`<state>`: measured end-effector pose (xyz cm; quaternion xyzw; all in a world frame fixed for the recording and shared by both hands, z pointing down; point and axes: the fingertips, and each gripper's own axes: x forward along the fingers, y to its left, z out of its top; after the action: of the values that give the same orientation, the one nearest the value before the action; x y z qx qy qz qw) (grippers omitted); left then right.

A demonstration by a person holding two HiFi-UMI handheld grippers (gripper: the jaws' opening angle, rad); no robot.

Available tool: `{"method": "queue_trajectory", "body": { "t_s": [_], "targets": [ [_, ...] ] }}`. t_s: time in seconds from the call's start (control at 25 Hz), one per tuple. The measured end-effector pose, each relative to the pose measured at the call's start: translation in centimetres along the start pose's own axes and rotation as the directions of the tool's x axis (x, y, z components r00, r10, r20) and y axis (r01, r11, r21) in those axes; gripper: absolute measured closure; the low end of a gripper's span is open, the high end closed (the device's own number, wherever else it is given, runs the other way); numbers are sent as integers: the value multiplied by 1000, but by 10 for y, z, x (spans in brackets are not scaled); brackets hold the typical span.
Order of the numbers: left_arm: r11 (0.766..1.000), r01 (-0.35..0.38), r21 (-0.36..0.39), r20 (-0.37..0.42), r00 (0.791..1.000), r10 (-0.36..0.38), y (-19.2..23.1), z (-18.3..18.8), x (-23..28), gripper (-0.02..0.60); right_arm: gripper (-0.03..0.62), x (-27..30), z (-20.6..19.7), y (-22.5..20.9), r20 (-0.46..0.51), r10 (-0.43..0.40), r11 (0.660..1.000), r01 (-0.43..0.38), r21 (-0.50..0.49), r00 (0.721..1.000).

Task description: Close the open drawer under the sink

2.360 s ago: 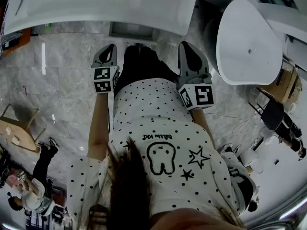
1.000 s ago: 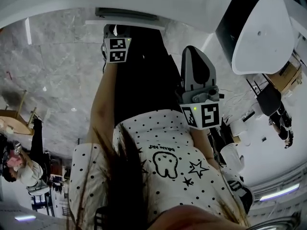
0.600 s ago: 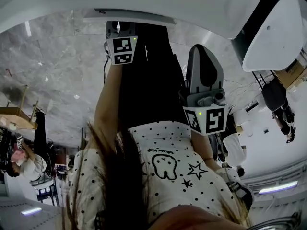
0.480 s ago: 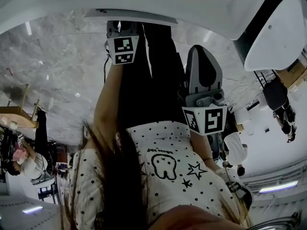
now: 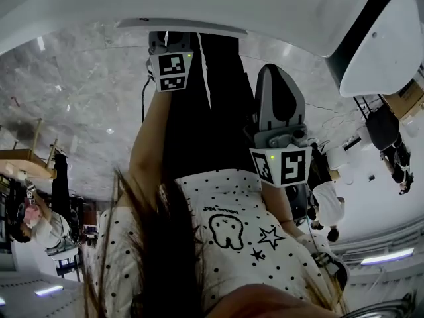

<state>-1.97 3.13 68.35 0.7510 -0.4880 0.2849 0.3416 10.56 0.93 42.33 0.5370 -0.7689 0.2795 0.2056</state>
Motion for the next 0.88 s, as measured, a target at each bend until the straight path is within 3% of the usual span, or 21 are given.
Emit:
{"method": "queue_trajectory", "body": {
  "t_s": [0.88],
  "targets": [
    [1000,7,-3,-15,1000,-7,8,2,3,460,580,12,-5,5,-20,-17,1000,17,12,1000]
  ]
}}
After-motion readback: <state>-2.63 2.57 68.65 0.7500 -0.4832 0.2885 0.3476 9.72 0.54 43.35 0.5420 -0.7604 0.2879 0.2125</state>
